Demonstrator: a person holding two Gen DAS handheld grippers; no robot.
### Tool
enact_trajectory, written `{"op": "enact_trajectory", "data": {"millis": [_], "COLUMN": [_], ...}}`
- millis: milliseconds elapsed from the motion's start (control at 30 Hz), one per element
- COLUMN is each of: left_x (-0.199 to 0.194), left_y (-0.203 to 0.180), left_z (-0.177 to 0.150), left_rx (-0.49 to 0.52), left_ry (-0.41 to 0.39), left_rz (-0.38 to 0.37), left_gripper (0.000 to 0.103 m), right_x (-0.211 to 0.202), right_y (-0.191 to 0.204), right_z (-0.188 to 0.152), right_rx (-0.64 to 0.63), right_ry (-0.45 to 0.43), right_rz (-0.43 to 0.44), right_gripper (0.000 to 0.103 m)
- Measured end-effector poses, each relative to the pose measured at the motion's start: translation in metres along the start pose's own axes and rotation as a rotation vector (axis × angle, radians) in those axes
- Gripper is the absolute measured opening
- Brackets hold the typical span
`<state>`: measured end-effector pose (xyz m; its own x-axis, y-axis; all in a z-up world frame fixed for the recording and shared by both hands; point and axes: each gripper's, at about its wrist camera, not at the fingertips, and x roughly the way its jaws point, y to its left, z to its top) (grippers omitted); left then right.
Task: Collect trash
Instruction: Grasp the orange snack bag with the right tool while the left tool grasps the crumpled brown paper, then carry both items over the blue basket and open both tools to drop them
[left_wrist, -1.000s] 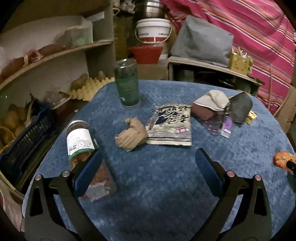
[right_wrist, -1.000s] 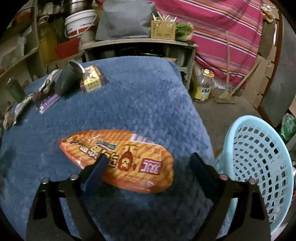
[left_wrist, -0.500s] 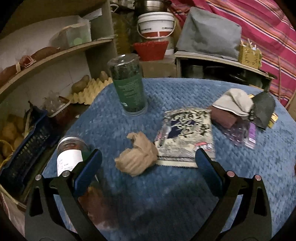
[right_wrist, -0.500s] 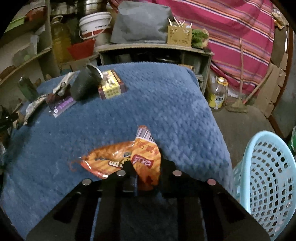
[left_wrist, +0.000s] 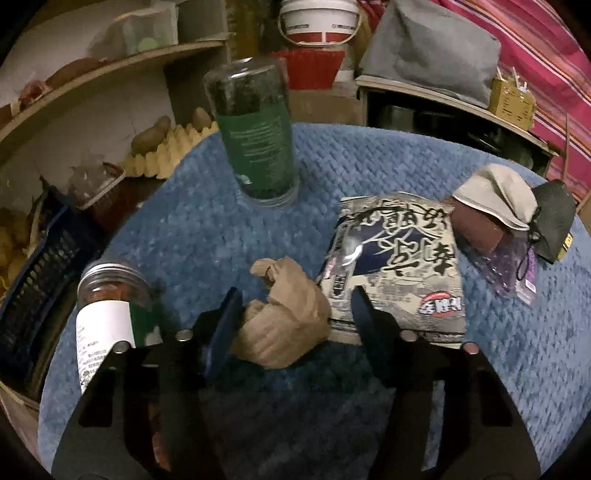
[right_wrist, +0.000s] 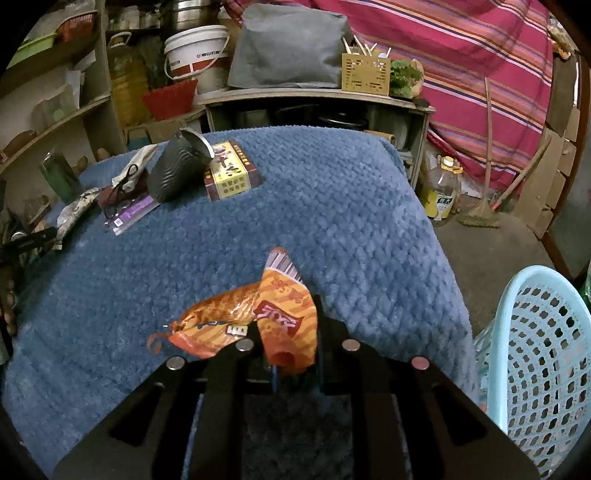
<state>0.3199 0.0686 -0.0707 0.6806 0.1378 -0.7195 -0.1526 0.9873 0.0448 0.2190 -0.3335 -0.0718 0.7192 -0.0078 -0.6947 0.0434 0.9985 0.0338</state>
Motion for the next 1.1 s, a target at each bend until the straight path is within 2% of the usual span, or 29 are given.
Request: {"op": "enact_trajectory", "data": {"millis": [33, 200, 300, 500, 833, 1100], "left_x": [0.0, -0.009, -0.024, -0.067, -0.135, -0.176], "left_y": [0.003, 0.009, 0.005, -0.006, -0.076, -0.161], "left_z": [0.0, -0.001, -0.002, -0.004, -0.03, -0.052], "left_rx": [-0.015, -0.036, -0.017, -0.003, 0.119, 0.219], "left_ry": [-0.002, -0.034, -0.071, -0.138, -0.214, -0.247], "left_rz": [-0.003, -0.014, -0.001, -0.022, -0.117, -0.238], "left_gripper": [0.045, 0.044, 0.044, 0.044, 0.044, 0.044], "right_x": [0.0, -0.007, -0.015, -0.036, -0.086, -0.13], "right_y": [0.0, 0.001, -0.003, -0.006, -0.022, -0.073], "right_z": [0.0, -0.001, -0.002, -0.002, -0.003, -0.008], "right_rx": [-0.003, -0.009, 0.002, 0.014, 0.022, 0.11], "right_ry": [-0.003, -0.031, -0.054, -0.116, -0.223, -0.31], "right_rz": [0.003, 0.013, 0.018, 0.026, 0.042, 0.029], "right_gripper": [0.011, 0.007, 0.007, 0.004, 0.002, 0.002]}}
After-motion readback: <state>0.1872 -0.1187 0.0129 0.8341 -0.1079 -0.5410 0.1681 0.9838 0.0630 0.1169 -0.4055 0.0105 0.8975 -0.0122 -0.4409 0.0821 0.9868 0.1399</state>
